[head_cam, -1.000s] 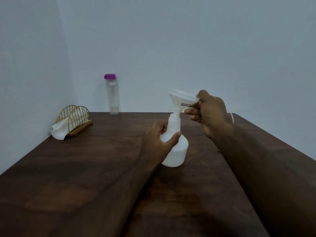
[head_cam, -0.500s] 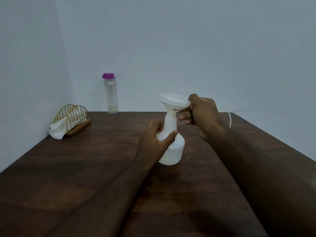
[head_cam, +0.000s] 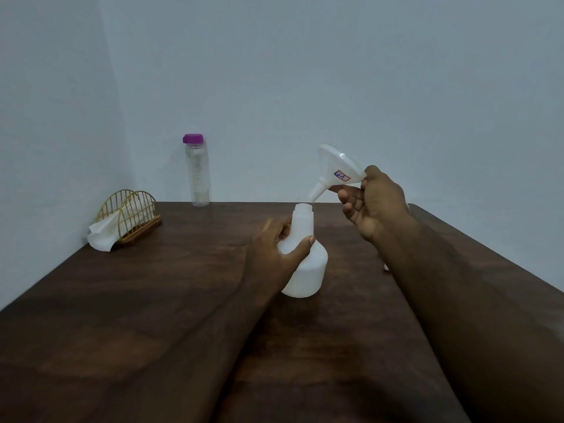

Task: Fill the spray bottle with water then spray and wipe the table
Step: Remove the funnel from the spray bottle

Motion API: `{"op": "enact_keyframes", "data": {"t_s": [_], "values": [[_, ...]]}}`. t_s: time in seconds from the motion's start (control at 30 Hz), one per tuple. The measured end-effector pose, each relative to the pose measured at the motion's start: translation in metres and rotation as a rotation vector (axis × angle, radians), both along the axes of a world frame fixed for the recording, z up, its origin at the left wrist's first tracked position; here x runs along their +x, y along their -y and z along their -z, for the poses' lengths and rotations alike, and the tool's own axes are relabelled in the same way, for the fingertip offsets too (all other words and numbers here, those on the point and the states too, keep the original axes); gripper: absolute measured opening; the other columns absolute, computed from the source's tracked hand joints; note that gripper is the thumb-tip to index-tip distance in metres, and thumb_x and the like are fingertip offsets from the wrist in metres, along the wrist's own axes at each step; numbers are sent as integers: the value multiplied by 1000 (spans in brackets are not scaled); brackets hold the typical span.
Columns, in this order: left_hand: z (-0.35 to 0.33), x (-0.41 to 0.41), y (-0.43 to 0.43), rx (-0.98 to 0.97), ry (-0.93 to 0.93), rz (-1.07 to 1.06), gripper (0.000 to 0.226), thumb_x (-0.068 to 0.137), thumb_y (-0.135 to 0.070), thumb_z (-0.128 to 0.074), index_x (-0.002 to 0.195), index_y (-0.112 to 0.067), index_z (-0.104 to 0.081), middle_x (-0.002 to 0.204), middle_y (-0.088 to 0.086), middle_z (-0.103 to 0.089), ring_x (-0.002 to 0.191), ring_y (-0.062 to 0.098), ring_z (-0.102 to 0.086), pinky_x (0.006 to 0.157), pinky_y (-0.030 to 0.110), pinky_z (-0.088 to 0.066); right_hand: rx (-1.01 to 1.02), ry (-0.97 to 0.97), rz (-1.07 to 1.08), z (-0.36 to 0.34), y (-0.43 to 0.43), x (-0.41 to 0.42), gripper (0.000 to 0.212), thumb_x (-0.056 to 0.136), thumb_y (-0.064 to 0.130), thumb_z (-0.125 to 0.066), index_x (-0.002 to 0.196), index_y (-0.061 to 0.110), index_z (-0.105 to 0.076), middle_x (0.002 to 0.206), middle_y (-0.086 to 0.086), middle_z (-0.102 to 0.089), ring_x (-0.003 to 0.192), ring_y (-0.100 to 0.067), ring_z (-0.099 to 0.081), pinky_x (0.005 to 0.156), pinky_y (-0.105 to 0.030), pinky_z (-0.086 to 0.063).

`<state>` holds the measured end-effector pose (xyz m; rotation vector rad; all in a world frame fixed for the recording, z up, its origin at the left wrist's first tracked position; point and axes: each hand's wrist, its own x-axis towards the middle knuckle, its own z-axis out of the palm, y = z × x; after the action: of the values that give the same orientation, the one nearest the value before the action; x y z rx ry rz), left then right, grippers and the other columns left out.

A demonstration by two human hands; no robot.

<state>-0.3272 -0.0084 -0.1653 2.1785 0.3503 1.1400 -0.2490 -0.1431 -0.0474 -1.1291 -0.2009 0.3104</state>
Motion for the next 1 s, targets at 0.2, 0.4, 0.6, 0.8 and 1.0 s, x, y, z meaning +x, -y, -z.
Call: {"op": "enact_keyframes", "data": {"t_s": [0.2,0.4,0.6,0.8,1.0], "values": [[-1,-1,0,-10,6,-1,51,78,-52,-71,118,-23,-58,103,-14,-55,94,7,-55,80,27,-51,-52,123,-33,-1,-8,-11,20,96,16,-39,86,9,-54,69,-13,-74,41,-11,-55,42,-18,-40],[-2,-3,3,-12,23,24,47,79,-50,-71,116,-22,-59,103,-12,-57,93,7,-56,80,28,-51,-144,197,-53,8,-13,-17,22,96,18,-42,93,6,-60,68,-9,-75,44,-10,-60,42,-19,-43],[-5,-2,3,-28,-27,9,52,79,-50,-72,118,-20,-58,102,-13,-52,95,8,-54,80,24,-47,-4,156,26,-8,-3,-12,22,93,16,-42,74,11,-52,67,-11,-73,43,-11,-57,43,-19,-40],[-6,-3,5,-29,12,22,47,79,-48,-72,115,-20,-59,101,-11,-56,92,7,-55,79,26,-50,-123,206,-10,10,-8,-11,21,95,16,-44,87,5,-59,57,-5,-69,41,-11,-57,41,-19,-41],[-5,-3,3,-25,12,12,49,80,-47,-72,117,-19,-59,105,-8,-59,93,8,-55,78,24,-49,-112,165,7,9,-7,-8,23,95,18,-42,93,5,-61,67,-8,-74,40,-10,-55,41,-19,-41]]}}
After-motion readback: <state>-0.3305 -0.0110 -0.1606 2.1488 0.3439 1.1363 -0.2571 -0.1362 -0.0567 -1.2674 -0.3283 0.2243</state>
